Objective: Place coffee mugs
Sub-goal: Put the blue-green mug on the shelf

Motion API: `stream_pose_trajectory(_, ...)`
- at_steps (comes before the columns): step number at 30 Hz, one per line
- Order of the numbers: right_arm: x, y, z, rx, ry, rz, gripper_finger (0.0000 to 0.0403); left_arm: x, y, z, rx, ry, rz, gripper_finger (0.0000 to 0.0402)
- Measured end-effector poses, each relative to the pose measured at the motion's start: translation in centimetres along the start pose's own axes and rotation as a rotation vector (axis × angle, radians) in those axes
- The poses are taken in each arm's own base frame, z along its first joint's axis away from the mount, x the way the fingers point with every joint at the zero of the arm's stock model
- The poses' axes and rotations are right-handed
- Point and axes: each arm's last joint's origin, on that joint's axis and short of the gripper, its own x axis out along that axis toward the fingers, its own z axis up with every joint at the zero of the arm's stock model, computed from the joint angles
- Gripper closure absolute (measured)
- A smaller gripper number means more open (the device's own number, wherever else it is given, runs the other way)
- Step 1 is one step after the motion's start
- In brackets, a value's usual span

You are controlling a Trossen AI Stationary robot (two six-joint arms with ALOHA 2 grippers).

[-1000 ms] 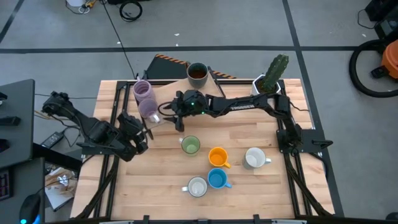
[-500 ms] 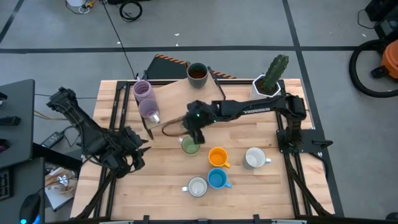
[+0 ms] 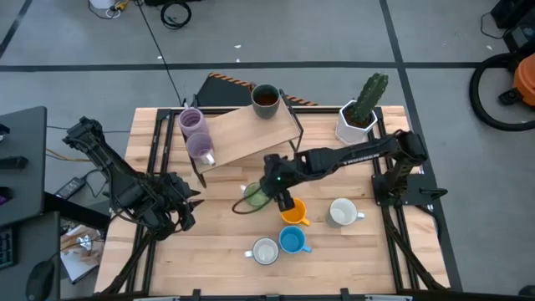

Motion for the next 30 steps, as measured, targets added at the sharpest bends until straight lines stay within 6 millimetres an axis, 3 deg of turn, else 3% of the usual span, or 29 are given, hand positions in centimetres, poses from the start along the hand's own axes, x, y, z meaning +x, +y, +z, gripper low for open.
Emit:
stream_pose_trajectory(5, -0.2, 1.3, -1.1, -0.108, 0.151, 0.000, 0.0170, 0.0, 0.0, 0.0, 0.012, 0.001, 0.003, 0.0260)
stream_pose_trajectory(15, -0.4, 3.0, -0.8, -0.264, 0.150, 0.027, 0.0171, 0.0, 0.1, 0.0, 0.033, -0.019, 0.013, 0.0260)
stream_pose_trajectory(25, -0.6, 4.1, -1.0, -0.253, 0.193, 0.030, 0.0184, 0.1, 0.1, 0.1, 0.021, -0.020, 0.019, 0.0260)
stream_pose_trajectory(30, -2.2, 4.1, -1.0, -0.160, 0.273, 0.032, 0.0186, 0.1, 0.1, 0.1, 0.019, -0.020, 0.019, 0.0260)
